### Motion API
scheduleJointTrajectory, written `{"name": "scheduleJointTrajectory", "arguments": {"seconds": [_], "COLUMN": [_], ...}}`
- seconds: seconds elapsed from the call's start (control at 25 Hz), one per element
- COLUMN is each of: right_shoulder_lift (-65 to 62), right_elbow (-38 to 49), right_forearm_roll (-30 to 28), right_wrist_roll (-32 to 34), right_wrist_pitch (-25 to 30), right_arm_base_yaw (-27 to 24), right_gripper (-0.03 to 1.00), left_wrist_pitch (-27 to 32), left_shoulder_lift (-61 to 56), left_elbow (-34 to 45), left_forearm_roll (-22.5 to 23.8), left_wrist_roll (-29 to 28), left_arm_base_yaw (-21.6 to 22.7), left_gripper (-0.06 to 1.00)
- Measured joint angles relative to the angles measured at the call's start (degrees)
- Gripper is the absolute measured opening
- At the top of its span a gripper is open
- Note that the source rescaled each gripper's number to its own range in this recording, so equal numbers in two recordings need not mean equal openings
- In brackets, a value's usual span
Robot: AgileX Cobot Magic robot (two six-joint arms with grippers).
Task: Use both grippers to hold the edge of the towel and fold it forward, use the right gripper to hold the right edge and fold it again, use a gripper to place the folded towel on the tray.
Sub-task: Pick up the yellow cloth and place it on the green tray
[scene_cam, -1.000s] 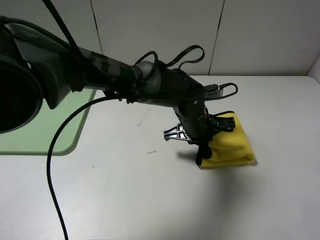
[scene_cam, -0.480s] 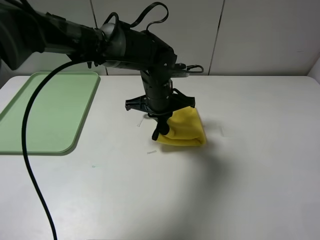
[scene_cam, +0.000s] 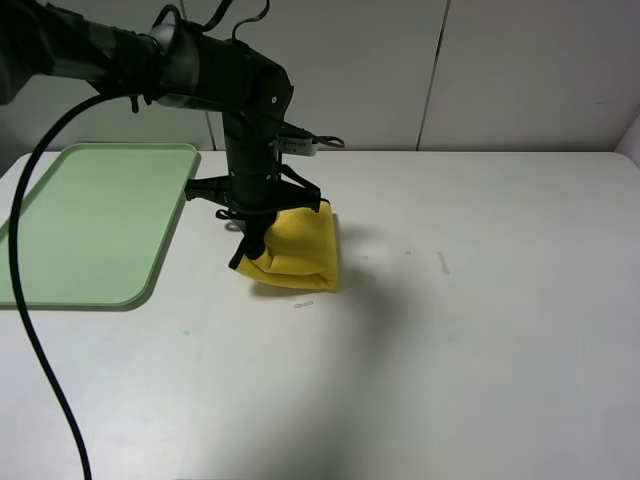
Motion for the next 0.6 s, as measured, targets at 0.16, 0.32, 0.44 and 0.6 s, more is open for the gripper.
{"name": "scheduleJointTrajectory", "arguments": {"seconds": [0.16, 0.32, 0.44, 0.6], "right_shoulder_lift": [0.00, 0.00, 0.00, 0.00], "right_elbow": [0.00, 0.00, 0.00, 0.00], "right_forearm_roll": [0.00, 0.00, 0.00, 0.00], "right_wrist_roll": [0.00, 0.00, 0.00, 0.00], "right_wrist_pitch": [0.00, 0.00, 0.00, 0.00], "right_arm_base_yaw": [0.00, 0.00, 0.00, 0.00], "right_gripper": [1.00, 1.00, 1.00, 1.00], "left_wrist_pitch": [0.63, 2.18, 3.18, 4.25], "left_shoulder_lift": [-0.03, -0.03, -0.03, -0.03], "left_elbow": [0.00, 0.00, 0.00, 0.00], "left_forearm_roll": [0.00, 0.00, 0.12, 0.11], "left_wrist_roll": [1.26, 2.21, 3.34, 5.15], "left_arm_base_yaw": [3.15, 7.17, 10.19, 14.19], "left_gripper": [0.10, 0.10, 0.10, 0.10]}}
